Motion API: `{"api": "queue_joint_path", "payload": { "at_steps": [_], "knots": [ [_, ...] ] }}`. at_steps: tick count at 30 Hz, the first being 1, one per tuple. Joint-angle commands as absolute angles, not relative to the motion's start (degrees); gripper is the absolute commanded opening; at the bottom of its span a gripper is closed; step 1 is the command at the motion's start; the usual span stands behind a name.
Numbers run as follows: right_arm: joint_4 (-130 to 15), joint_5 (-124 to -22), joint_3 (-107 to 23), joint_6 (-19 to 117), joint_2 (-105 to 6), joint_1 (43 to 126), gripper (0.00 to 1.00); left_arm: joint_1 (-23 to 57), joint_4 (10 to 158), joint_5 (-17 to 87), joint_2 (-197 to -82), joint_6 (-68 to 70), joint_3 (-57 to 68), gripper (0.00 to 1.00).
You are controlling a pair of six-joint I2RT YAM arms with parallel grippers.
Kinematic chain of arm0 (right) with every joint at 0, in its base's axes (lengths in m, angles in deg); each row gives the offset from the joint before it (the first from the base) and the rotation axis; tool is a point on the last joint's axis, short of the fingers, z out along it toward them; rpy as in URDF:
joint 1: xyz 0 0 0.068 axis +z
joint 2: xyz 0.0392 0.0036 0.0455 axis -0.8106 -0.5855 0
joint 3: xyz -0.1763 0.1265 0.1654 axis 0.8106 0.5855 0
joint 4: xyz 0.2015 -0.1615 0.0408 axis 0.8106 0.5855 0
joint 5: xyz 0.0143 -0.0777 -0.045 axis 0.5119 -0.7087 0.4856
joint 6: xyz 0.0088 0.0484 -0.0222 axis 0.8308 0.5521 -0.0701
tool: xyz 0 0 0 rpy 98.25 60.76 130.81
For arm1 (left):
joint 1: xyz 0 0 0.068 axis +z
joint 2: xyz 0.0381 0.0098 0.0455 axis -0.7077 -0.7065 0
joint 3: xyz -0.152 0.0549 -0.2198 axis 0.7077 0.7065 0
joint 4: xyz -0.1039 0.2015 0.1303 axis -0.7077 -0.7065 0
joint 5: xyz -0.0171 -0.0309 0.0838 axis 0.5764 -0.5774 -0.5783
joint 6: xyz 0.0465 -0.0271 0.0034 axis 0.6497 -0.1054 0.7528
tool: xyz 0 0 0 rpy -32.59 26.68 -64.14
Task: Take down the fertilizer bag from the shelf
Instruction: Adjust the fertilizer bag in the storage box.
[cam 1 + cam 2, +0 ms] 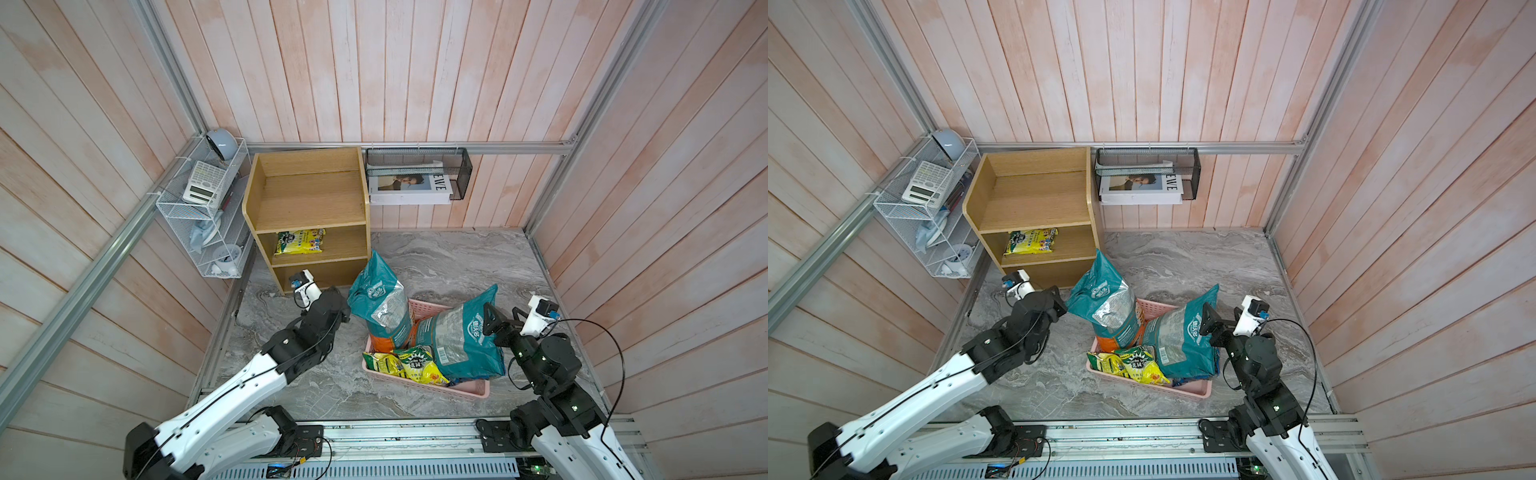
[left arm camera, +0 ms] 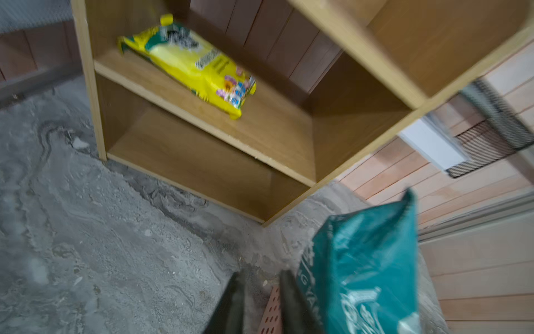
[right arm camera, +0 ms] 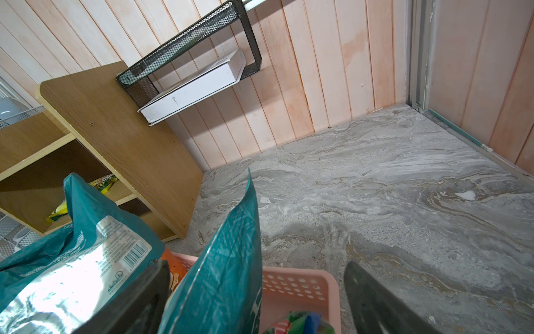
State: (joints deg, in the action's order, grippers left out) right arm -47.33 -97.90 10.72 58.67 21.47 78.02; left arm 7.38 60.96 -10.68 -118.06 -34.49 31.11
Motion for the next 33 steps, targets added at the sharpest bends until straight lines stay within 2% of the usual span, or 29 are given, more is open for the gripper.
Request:
{"api": "queue_joint_path", "payload": {
  "at_steps": [1,6,14,25,33],
  "knots": [
    [-45.61,-97.50,10.77,58.52,22.57,77.92,0.98,12.66,66.39,4.52,-125.85,-36.91,31.30,0.00],
    [-45.51,-97.71,10.65,58.52,22.71,77.94,0.98,12.71,68.17,2.93,-133.16,-35.20,26.17,0.00],
    [-46.60,-97.33,10.52,58.25,21.40,77.89,0.98,11.29,77.16,10.75,-136.66,-33.34,24.55,0.00],
    [-46.11,-97.32,10.60,58.38,22.56,77.96,0.98,-4.54,84.34,10.11,-141.12,-32.28,26.45,0.00],
    [-45.79,-97.01,10.60,58.58,22.53,77.94,0.98,-13.88,86.65,0.12,-137.49,-40.51,35.80,0.00]
  ]
}}
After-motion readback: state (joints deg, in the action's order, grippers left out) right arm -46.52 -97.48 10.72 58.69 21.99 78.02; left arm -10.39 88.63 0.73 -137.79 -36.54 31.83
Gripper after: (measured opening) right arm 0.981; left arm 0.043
